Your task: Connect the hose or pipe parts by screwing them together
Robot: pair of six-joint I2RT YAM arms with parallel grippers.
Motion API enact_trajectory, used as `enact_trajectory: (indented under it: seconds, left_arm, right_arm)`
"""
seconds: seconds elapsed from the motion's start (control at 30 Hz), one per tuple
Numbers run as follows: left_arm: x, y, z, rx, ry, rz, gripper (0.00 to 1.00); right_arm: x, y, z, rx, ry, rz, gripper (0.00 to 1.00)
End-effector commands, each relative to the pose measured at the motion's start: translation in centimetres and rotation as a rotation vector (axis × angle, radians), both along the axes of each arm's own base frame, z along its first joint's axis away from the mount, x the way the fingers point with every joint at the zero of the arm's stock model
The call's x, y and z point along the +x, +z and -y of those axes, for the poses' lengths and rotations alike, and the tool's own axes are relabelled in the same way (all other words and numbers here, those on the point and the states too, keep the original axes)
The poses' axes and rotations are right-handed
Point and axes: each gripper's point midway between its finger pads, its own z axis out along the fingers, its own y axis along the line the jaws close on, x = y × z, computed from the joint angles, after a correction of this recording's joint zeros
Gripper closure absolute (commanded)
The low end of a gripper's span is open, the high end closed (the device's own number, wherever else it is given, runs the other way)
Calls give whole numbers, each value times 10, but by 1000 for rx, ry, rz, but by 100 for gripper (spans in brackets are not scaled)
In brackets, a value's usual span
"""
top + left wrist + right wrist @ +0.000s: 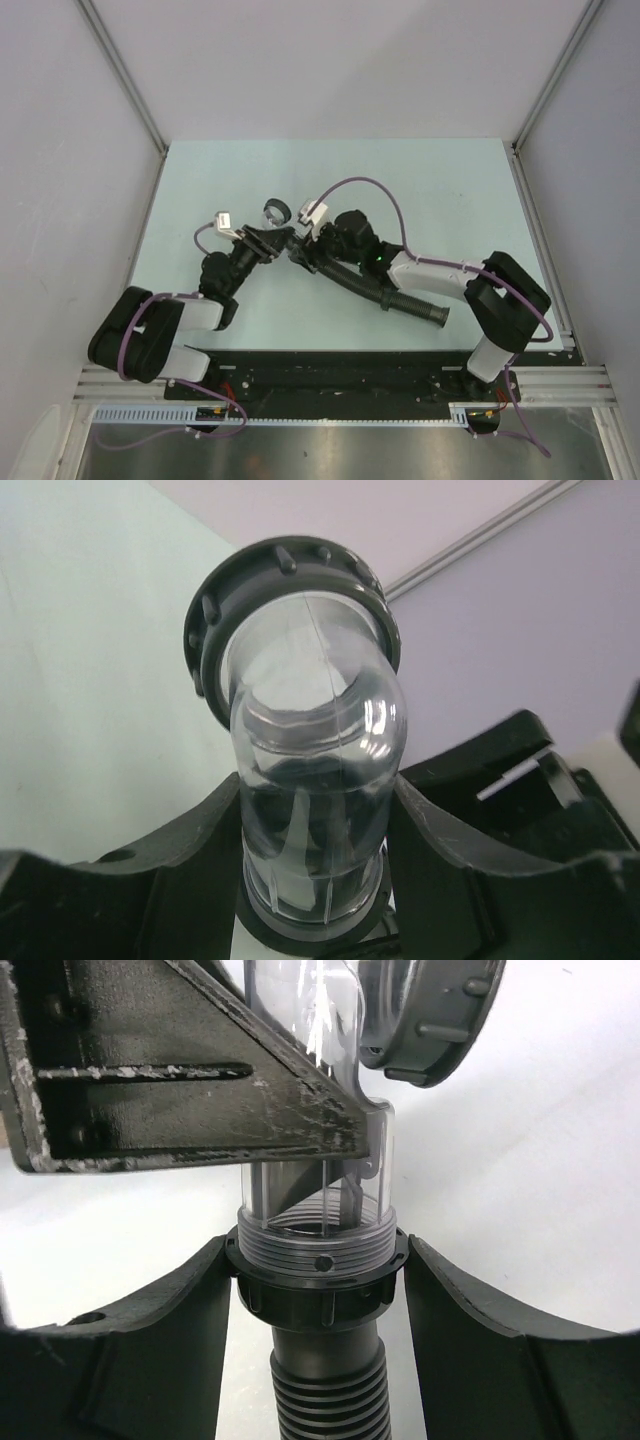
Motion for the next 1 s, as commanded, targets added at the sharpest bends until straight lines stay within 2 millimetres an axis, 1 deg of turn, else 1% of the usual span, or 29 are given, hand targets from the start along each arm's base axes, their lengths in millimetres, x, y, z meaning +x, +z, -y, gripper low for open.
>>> enact_trajectory:
  seconds: [0.0, 0.03, 0.1, 0.13, 0.17, 0.2, 0.23, 0.27, 0.3, 0.37, 0.4, 0.43, 0.47, 0.5, 0.53, 0.57, 0.63, 0.7, 0.77, 0.8, 0.83, 0.87, 0.97]
  left_arm:
    - [-42, 111, 10, -139, -136, 424, 100]
    - [-43, 111, 10, -137, -141, 428, 100]
    - [-47, 114, 11, -140, -151, 439, 100]
    - [-49, 116, 12, -140, -160, 446, 100]
    - [-51, 118, 13, -138, -177, 454, 100]
    - [-54, 119, 15, -136, -192, 462, 100]
    - [-56, 123, 17, -142, -209, 471, 100]
    - [-57, 125, 19, -142, -225, 479, 100]
    - [-62, 127, 22, -139, -253, 494, 99]
    - [-64, 131, 26, -131, -278, 520, 99]
    - [-68, 131, 30, -118, -311, 535, 100]
    - [-69, 136, 33, -103, -334, 562, 100]
    - [-69, 134, 37, -91, -358, 565, 100]
    - [-76, 132, 43, -66, -417, 582, 100]
    - [-77, 138, 46, -47, -437, 620, 100]
    - [-77, 137, 49, -31, -457, 633, 99]
    - [-80, 139, 51, 4, -471, 680, 100]
    - [-85, 142, 50, 26, -472, 718, 100]
    - [-90, 143, 52, 63, -493, 764, 100]
    - [-90, 142, 53, 76, -504, 777, 99]
    - [-91, 143, 54, 93, -515, 801, 100]
    - [-93, 140, 57, 108, -542, 807, 100]
    - [-95, 139, 60, 142, -575, 846, 100]
  right_arm:
    - [-20, 48, 3, 186, 314, -70, 94]
    - [-33, 55, 5, 211, 417, -88, 96]
    - [-30, 64, 17, 240, 470, -86, 99]
    - [-41, 70, 20, 259, 548, -96, 100]
    - [-37, 73, 28, 273, 559, -104, 100]
    - [-37, 78, 30, 290, 577, -97, 100]
    - [-42, 81, 34, 306, 623, -108, 100]
    - [-42, 82, 37, 316, 640, -115, 100]
    - [-43, 89, 41, 347, 667, -137, 100]
    - [-42, 90, 45, 369, 697, -159, 100]
    - [-45, 96, 48, 390, 727, -171, 100]
    - [-47, 99, 49, 398, 743, -173, 100]
    - [-49, 101, 50, 404, 758, -181, 100]
    - [-53, 105, 53, 415, 789, -188, 100]
    - [-55, 107, 53, 420, 802, -199, 100]
    - [-56, 110, 54, 426, 818, -181, 100]
    - [-59, 110, 58, 431, 836, -224, 100]
    - [-61, 112, 60, 432, 858, -221, 100]
    - [-66, 113, 62, 436, 874, -269, 100]
    - [-68, 117, 64, 436, 901, -238, 100]
    - [-69, 116, 64, 439, 907, -245, 100]
    - [-72, 123, 66, 449, 920, -245, 100]
    - [-82, 127, 72, 467, 959, -254, 100]
